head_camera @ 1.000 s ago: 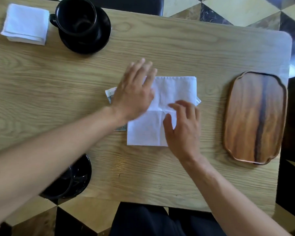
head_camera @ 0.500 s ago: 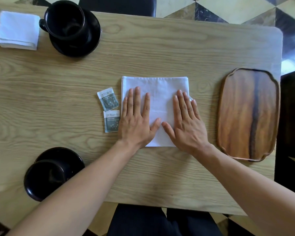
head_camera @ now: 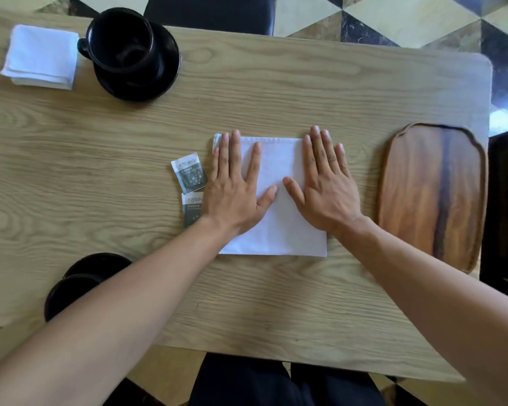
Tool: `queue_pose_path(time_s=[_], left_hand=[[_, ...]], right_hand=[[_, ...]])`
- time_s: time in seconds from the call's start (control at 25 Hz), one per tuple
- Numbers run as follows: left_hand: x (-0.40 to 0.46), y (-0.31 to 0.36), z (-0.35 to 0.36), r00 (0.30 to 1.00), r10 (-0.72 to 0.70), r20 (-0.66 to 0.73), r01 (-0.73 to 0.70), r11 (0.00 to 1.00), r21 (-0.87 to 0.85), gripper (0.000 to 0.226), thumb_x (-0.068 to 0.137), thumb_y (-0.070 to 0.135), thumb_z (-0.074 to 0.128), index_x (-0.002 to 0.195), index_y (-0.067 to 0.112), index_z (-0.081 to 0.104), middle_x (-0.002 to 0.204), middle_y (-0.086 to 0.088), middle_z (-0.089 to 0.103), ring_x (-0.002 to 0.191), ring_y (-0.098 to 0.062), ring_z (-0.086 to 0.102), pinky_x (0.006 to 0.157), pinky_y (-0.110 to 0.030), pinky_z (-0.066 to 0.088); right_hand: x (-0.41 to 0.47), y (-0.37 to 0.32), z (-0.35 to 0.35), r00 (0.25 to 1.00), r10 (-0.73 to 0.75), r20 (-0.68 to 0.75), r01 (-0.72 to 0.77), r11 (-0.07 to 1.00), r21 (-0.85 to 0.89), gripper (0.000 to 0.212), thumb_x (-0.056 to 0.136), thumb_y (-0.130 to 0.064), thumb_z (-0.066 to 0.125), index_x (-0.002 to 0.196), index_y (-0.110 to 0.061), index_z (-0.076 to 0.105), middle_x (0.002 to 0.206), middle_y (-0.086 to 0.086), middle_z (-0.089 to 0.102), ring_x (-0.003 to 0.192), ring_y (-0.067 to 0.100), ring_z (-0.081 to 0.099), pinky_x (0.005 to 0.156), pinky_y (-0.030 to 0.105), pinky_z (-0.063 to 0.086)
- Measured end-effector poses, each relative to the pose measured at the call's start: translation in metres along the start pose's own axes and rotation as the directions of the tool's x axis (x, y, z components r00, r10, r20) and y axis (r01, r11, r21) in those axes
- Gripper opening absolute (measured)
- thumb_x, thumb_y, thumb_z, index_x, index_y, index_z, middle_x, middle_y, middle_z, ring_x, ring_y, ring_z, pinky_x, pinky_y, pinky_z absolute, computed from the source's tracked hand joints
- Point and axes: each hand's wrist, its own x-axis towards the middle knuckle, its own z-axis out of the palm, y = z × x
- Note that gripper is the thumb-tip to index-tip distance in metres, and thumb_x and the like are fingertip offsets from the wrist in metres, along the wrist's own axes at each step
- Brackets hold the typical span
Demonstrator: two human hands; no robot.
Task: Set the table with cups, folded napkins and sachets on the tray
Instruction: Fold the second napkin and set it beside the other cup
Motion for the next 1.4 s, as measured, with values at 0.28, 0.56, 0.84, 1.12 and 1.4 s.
queue_pose_path(time_s=[0.28,0.56,0.84,1.12,1.4], left_hand=[[-0.038,0.006,-0.012,0.984,-0.054,-0.17,0.024,0.985,-0.17,0.076,0.104,0.051,0.034,0.159,0.001,0.017,0.165,-0.03,0.009,0.155,-0.043,0.005,0.125,-0.056,0.011],[-0.08,0.009,-0.001,0.998,-0.066,0.021,0.068,0.996,-0.061,0.082,0.101,0.055,0.037,0.159,0.0,0.018,0.165,-0.03,0.009,0.155,-0.043,0.006,0.123,-0.059,0.013],[-0.021,-0.006,-0.042,0.963,-0.175,-0.207,0.098,0.936,-0.337,0.056,0.094,0.023,0.053,0.141,-0.006,0.048,0.144,-0.026,0.048,0.128,-0.046,0.047,0.112,-0.048,0.031],[0.063,-0.046,-0.067,0.979,-0.064,0.195,0.084,0.992,-0.098,0.045,0.081,0.017,0.06,0.125,0.011,0.056,0.122,-0.013,0.046,0.114,-0.035,0.043,0.093,-0.045,0.037],[0.073,-0.058,-0.081,0.961,0.032,0.276,0.056,0.951,-0.303,0.026,0.073,0.015,0.065,0.095,0.018,0.052,0.102,-0.001,0.051,0.105,-0.026,0.043,0.085,-0.038,0.033]], right_hand=[[-0.049,-0.019,-0.007,0.994,-0.011,-0.106,0.021,0.996,0.091,0.078,0.106,-0.052,0.03,0.16,0.002,0.014,0.17,0.022,0.008,0.159,0.034,0.004,0.128,0.051,0.006],[-0.086,-0.022,0.004,0.999,0.027,0.017,-0.029,0.996,0.08,0.08,0.104,-0.052,0.032,0.161,0.001,0.014,0.171,0.018,0.007,0.159,0.03,0.003,0.129,0.047,0.003],[-0.01,-0.008,-0.05,0.877,0.48,-0.024,-0.44,0.822,0.361,0.061,0.09,-0.037,0.06,0.144,-0.012,0.049,0.138,0.015,0.05,0.127,0.037,0.045,0.105,0.045,0.034],[0.045,0.005,-0.072,0.855,0.46,0.237,-0.518,0.758,0.397,0.027,0.083,-0.024,0.063,0.109,-0.018,0.064,0.111,0.004,0.065,0.11,0.029,0.059,0.094,0.038,0.048],[0.023,0.008,-0.078,0.95,0.304,0.071,-0.253,0.618,0.744,0.023,0.089,-0.01,0.065,0.087,-0.027,0.051,0.081,-0.011,0.062,0.074,0.005,0.056,0.063,0.015,0.042]])
